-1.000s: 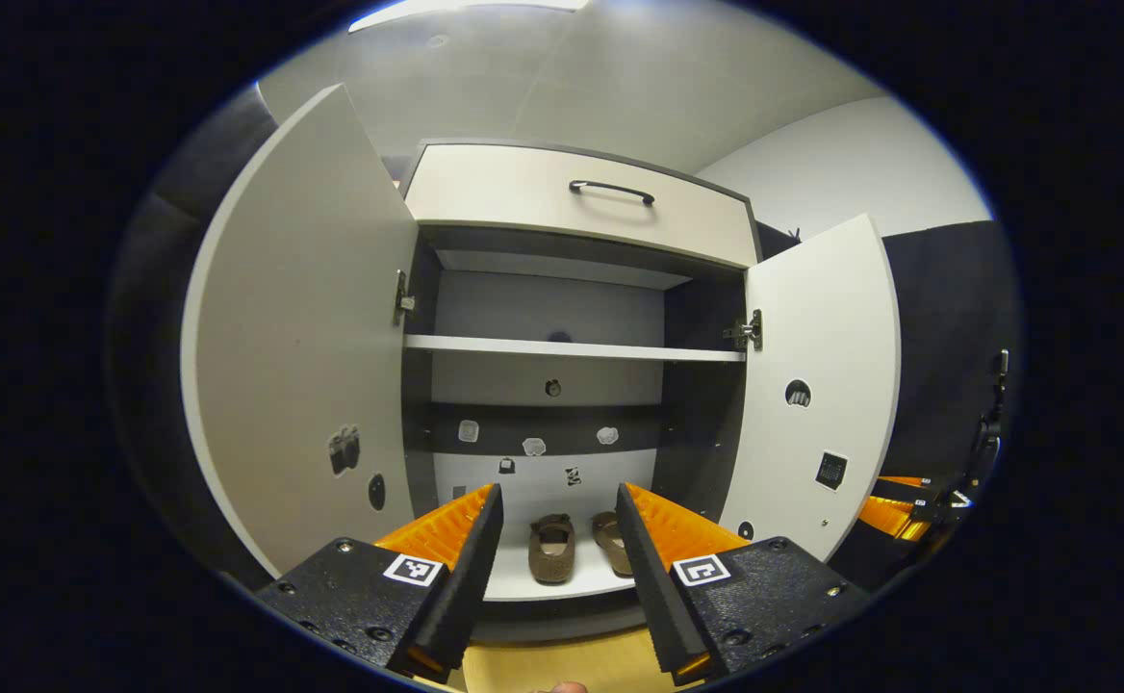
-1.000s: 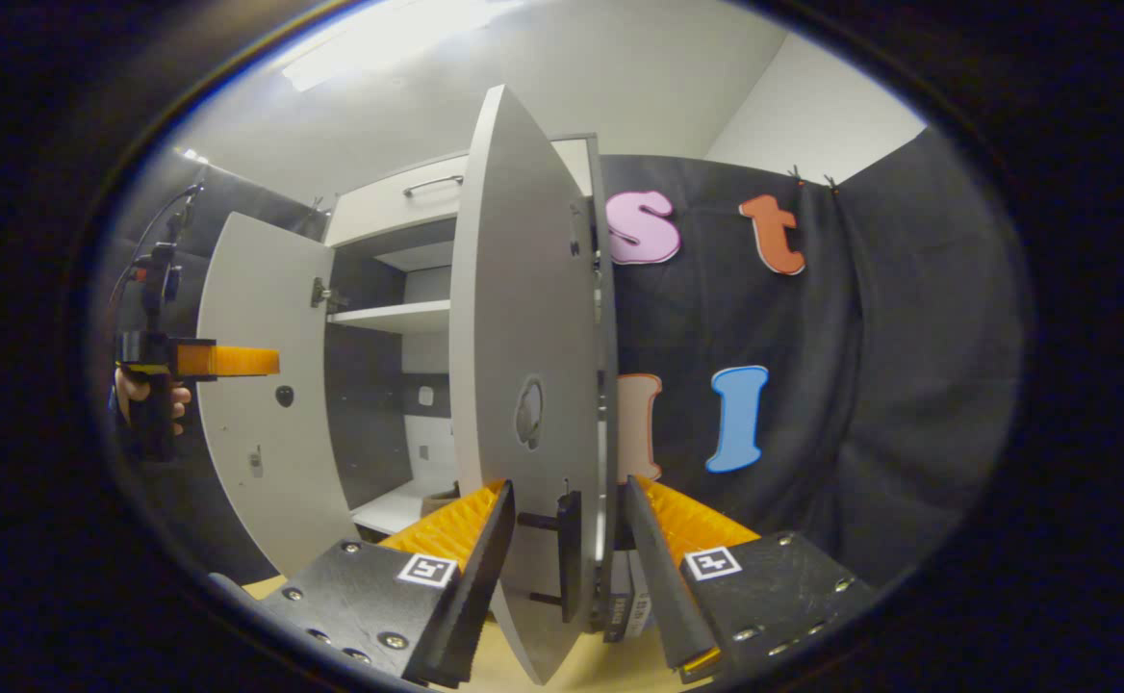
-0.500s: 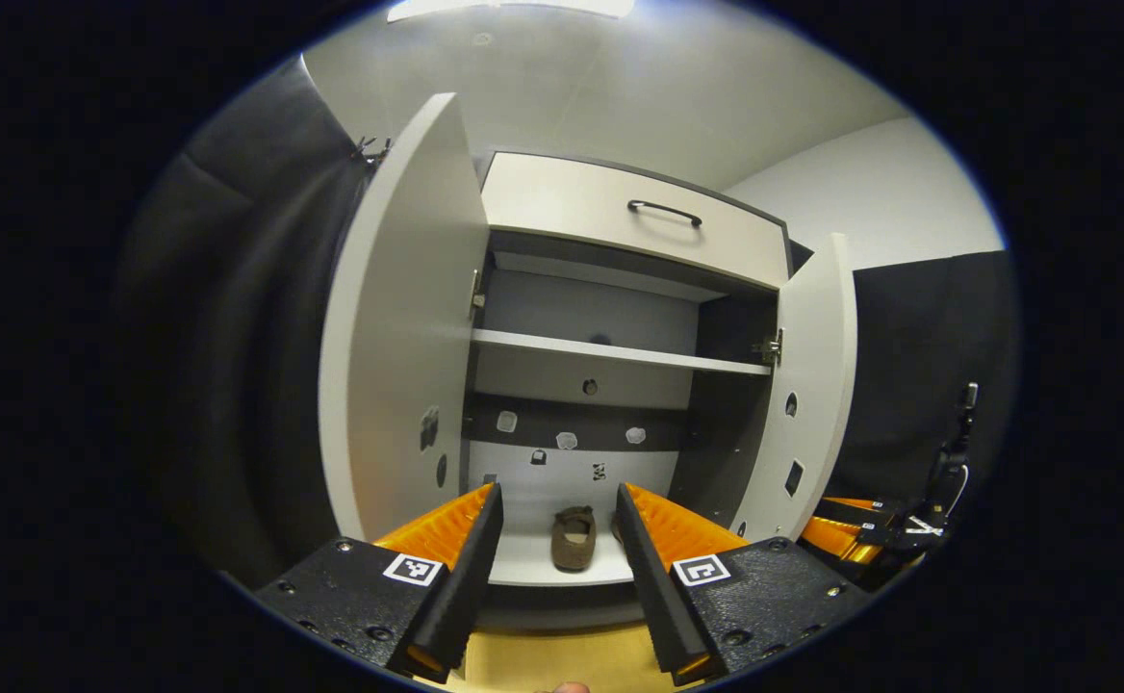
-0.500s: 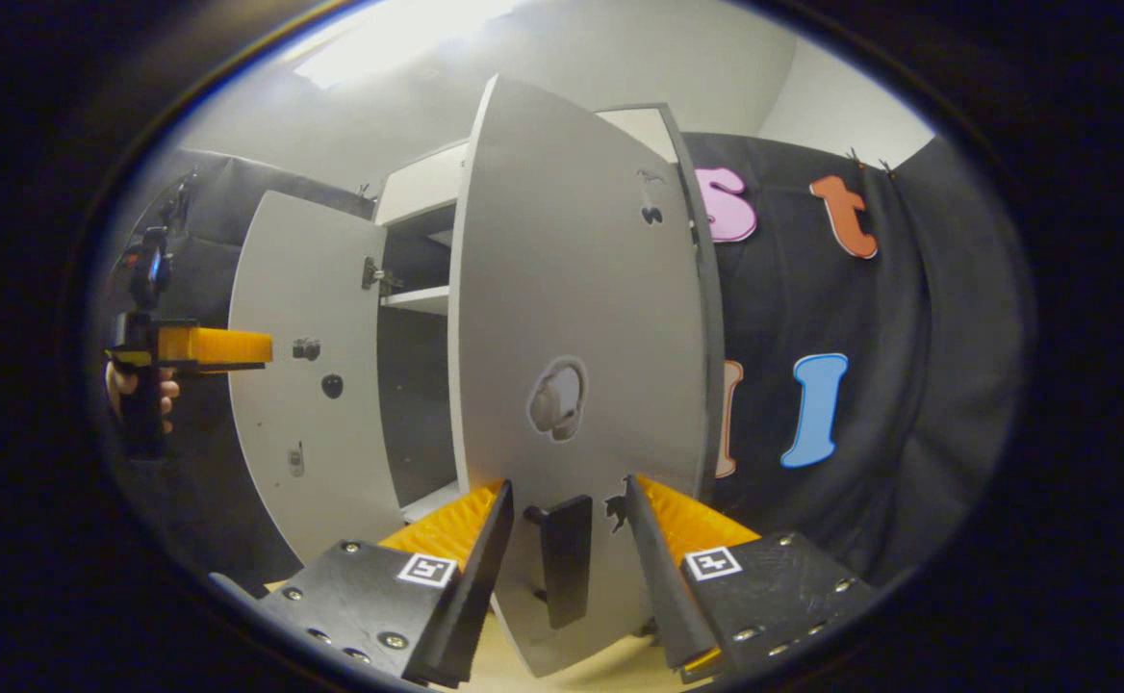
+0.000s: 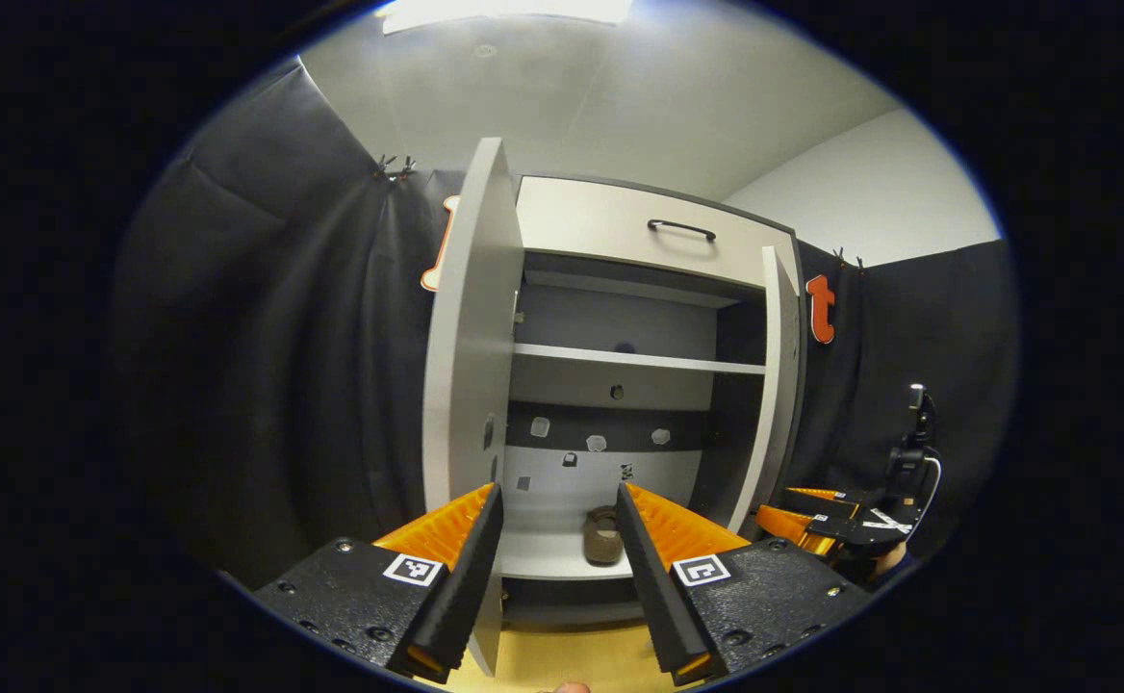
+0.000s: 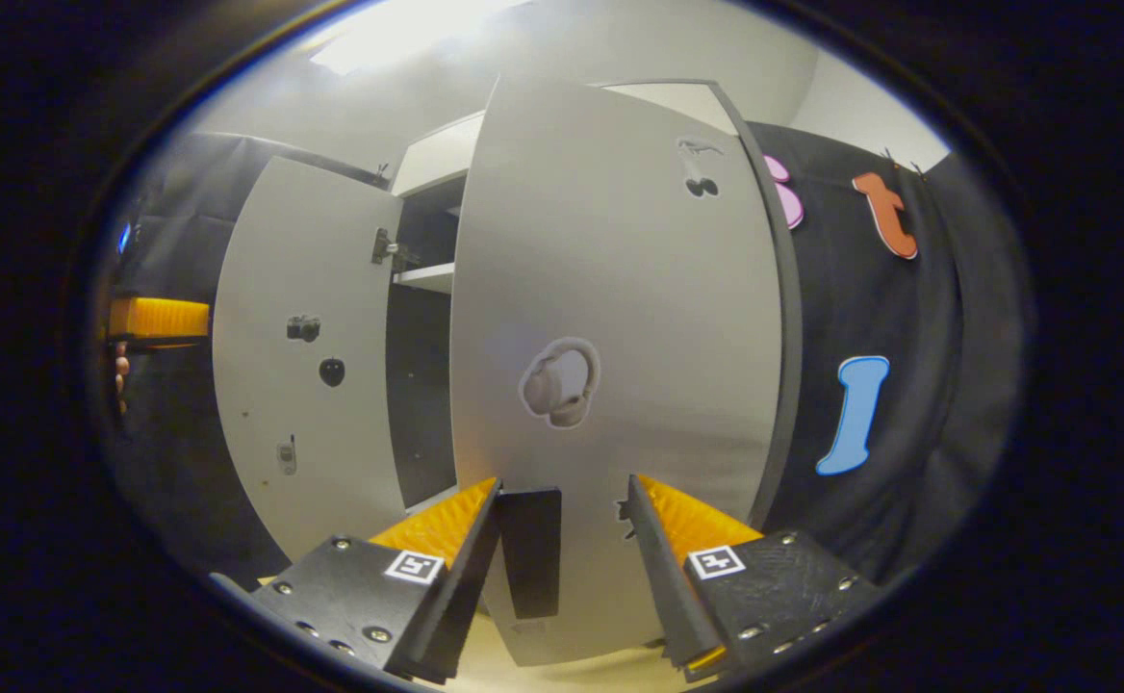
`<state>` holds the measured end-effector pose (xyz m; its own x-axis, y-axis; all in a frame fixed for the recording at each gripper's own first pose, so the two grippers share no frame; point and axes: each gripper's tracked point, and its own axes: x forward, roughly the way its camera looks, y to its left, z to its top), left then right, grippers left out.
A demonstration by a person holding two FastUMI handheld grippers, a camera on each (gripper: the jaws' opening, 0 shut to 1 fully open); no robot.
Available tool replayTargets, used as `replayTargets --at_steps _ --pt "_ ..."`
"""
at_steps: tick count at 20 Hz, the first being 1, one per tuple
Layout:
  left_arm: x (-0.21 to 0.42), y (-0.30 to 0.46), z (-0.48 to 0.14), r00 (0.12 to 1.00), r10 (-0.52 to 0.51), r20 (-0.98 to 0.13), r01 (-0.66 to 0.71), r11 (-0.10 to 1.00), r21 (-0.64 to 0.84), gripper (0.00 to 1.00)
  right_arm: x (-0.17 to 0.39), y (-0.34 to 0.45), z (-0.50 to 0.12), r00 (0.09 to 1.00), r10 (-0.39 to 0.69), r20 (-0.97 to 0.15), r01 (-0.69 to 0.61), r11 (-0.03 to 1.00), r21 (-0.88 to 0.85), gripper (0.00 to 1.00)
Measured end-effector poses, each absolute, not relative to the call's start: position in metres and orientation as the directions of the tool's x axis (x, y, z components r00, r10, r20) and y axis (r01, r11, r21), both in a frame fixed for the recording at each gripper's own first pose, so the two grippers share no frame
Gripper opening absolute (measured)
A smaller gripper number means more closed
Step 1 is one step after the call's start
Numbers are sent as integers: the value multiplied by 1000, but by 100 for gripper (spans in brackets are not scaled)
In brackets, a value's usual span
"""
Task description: Grab one shoe with the right hand and put it into the shoe cabinet, grab the other shoe with the left hand and put it into the shoe cabinet; then close the right door with the right hand and the left door with the left hand.
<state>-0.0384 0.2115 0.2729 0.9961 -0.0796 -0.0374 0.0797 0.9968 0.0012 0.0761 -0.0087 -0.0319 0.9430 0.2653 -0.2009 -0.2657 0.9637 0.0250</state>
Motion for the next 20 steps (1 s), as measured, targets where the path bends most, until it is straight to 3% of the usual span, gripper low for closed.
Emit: replayTargets --at_steps 3,4,6,10,11,12,13,14,19,20 --pt "-52 237 280 1000 -23 -22 23 999 24 72 87 -1 -38 946 253 -201 -254 967 23 78" --pt "-56 247 283 1000 2 -15 -2 1000 30 68 92 1 -39 948 245 -202 -247 969 19 77" --pt "-61 270 282 998 53 -15 -52 998 29 76 101 5 -42 950 238 -201 -240 971 17 77" --pt "-59 309 263 992 115 -53 -114 993 20 68 110 12 -46 953 223 -205 -223 975 26 75" --pt "-57 317 254 990 121 -77 -121 993 14 72 112 14 -47 954 218 -206 -218 976 27 75" --pt "-54 325 243 987 120 -103 -120 993 9 68 115 15 -47 955 212 -206 -211 977 28 76" --pt "-50 330 232 985 113 -128 -114 993 1 72 118 16 -48 957 204 -207 -202 979 29 75" --pt "-45 335 223 984 98 -146 -100 995 -10 69 121 17 -49 958 196 -208 -194 981 28 77" --pt "-30 340 192 982 -18 -186 10 999 -43 73 128 20 -51 965 148 -215 -147 989 22 77" --pt "-28 340 187 981 -36 -192 28 999 -45 70 130 20 -51 966 139 -216 -138 990 21 77"
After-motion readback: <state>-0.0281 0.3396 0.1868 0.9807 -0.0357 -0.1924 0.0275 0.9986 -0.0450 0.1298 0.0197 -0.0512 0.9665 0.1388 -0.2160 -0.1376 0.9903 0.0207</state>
